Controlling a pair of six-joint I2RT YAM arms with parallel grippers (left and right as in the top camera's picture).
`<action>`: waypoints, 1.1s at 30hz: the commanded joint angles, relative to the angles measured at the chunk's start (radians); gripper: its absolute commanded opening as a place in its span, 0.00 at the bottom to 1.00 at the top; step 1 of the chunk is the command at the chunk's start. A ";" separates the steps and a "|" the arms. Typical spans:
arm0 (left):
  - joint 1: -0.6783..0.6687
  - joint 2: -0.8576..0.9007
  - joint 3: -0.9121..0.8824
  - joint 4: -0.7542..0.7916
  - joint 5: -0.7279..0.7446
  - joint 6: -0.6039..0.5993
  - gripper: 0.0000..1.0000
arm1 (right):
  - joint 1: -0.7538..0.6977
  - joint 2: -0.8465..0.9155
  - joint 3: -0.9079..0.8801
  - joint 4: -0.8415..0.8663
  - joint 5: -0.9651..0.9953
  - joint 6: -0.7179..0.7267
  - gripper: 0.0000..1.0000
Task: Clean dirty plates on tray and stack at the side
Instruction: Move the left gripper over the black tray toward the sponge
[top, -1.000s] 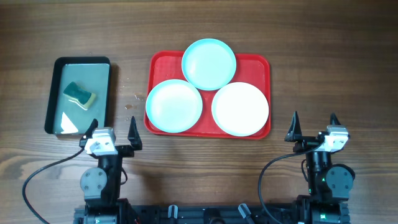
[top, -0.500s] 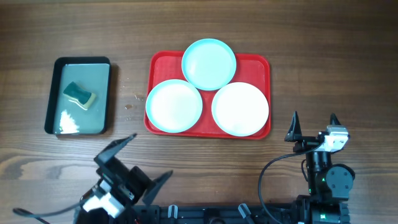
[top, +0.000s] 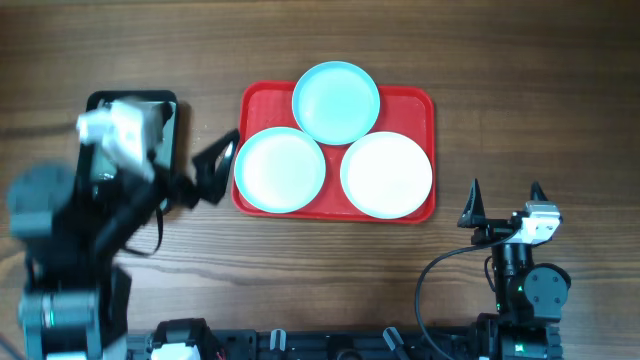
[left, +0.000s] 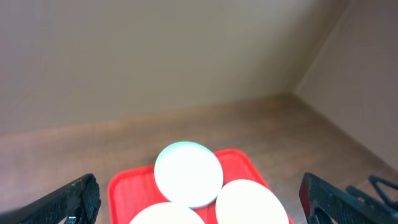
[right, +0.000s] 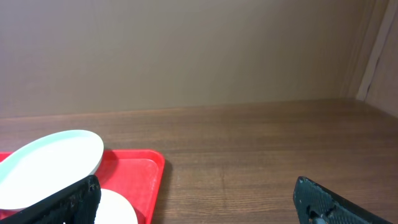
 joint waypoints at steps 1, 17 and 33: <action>0.002 0.140 0.105 -0.054 -0.069 -0.016 1.00 | -0.004 -0.005 -0.001 0.002 -0.004 -0.010 1.00; 0.056 0.704 0.491 -0.403 -0.859 -0.509 1.00 | -0.004 -0.005 -0.001 0.002 -0.004 -0.010 1.00; 0.294 1.048 0.554 -0.506 -0.682 -0.542 1.00 | -0.004 -0.005 -0.001 0.002 -0.004 -0.011 1.00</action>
